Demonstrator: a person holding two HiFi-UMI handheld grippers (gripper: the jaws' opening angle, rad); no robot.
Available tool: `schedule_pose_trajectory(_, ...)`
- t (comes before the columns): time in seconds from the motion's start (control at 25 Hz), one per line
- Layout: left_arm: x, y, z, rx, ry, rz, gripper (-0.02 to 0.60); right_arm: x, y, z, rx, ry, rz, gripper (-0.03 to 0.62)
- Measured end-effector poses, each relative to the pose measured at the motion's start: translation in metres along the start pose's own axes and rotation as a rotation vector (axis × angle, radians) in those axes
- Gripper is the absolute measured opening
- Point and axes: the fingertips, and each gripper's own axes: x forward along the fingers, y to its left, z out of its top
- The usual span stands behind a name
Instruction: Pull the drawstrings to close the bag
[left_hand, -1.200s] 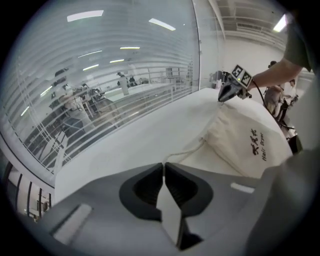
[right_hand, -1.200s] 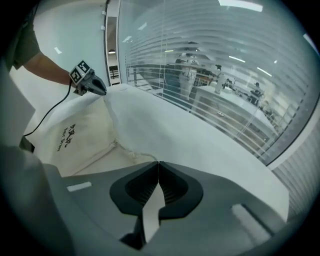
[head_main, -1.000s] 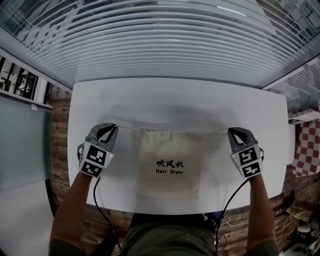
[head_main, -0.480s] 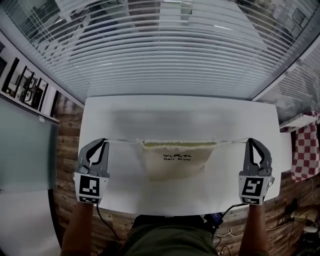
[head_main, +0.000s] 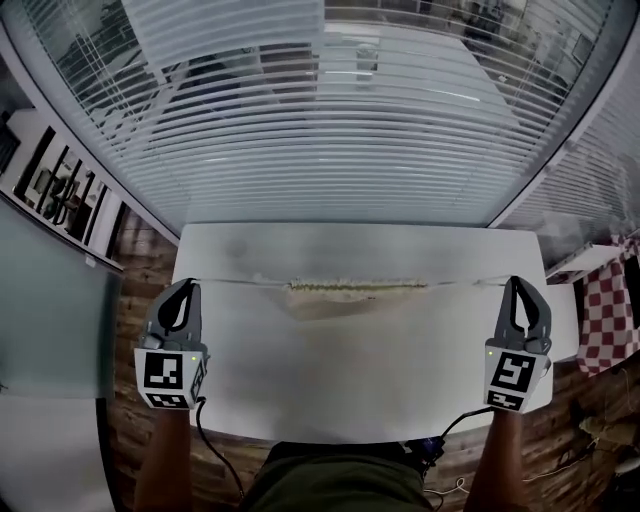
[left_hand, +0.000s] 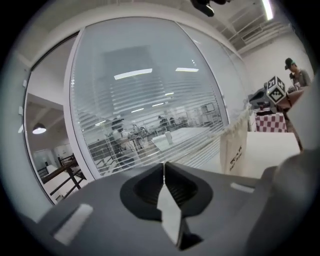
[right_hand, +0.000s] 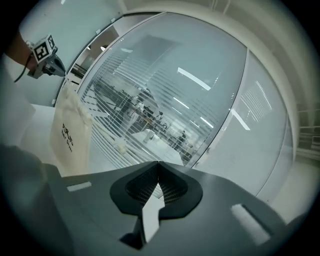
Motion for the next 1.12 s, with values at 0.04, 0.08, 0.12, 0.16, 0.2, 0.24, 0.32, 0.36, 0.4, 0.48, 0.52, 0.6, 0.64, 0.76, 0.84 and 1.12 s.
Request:
schedule_pose_trajectory(0.04,0.0,0.007,0.003,-0.014,-0.009,0.016,0.009,0.0,-0.005,0.002,0.008,-0.006,-0.011,0.014)
schedule_pose_trajectory(0.08,-0.001,0.014,0.006,-0.028,-0.019,0.033,0.009,0.0,-0.01,0.005,0.014,-0.012,-0.021,0.014)
schedule_pose_trajectory(0.12,-0.003,0.022,0.01,-0.039,-0.028,0.051,0.009,0.0,-0.014,0.008,0.017,-0.018,-0.03,0.014)
schedule_pose_trajectory(0.16,-0.005,0.03,0.013,-0.047,-0.036,0.07,0.009,0.0,-0.019,0.012,0.018,-0.024,-0.039,0.014)
schedule_pose_trajectory(0.2,-0.008,0.038,0.016,-0.056,-0.044,0.088,0.009,0.0,-0.023,0.016,0.019,-0.029,-0.046,0.014)
schedule_pose_trajectory(0.24,-0.01,0.045,0.019,-0.069,-0.05,0.103,0.009,0.0,-0.028,0.018,0.019,-0.032,-0.055,0.014)
schedule_pose_trajectory(0.32,-0.015,0.059,0.022,-0.106,-0.065,0.133,0.009,-0.002,-0.037,0.02,0.018,-0.031,-0.073,0.014)
schedule_pose_trajectory(0.36,-0.017,0.065,0.023,-0.127,-0.074,0.148,0.009,-0.002,-0.041,0.02,0.019,-0.029,-0.082,0.014)
schedule_pose_trajectory(0.4,-0.02,0.071,0.022,-0.144,-0.081,0.162,0.009,-0.002,-0.044,0.019,0.021,-0.026,-0.089,0.014)
schedule_pose_trajectory(0.48,-0.025,0.082,0.02,-0.163,-0.087,0.185,0.009,-0.004,-0.047,0.017,0.026,-0.018,-0.096,0.014)
schedule_pose_trajectory(0.52,-0.028,0.087,0.019,-0.168,-0.088,0.194,0.008,-0.006,-0.049,0.016,0.027,-0.014,-0.098,0.014)
schedule_pose_trajectory(0.6,-0.034,0.099,0.017,-0.187,-0.095,0.209,0.009,-0.009,-0.052,0.014,0.03,-0.008,-0.101,0.014)
schedule_pose_trajectory(0.64,-0.036,0.103,0.017,-0.201,-0.101,0.214,0.009,-0.009,-0.053,0.013,0.032,-0.007,-0.104,0.014)
schedule_pose_trajectory(0.76,-0.039,0.105,0.015,-0.238,-0.128,0.202,0.009,-0.013,-0.053,0.012,0.048,-0.007,-0.119,0.014)
schedule_pose_trajectory(0.84,-0.042,0.103,0.024,-0.22,-0.161,0.182,0.008,-0.015,-0.053,0.018,0.04,-0.012,-0.134,0.014)
schedule_pose_trajectory(1.12,-0.047,0.106,0.071,-0.23,-0.319,0.14,0.011,-0.016,-0.044,0.049,0.023,-0.097,-0.117,0.015)
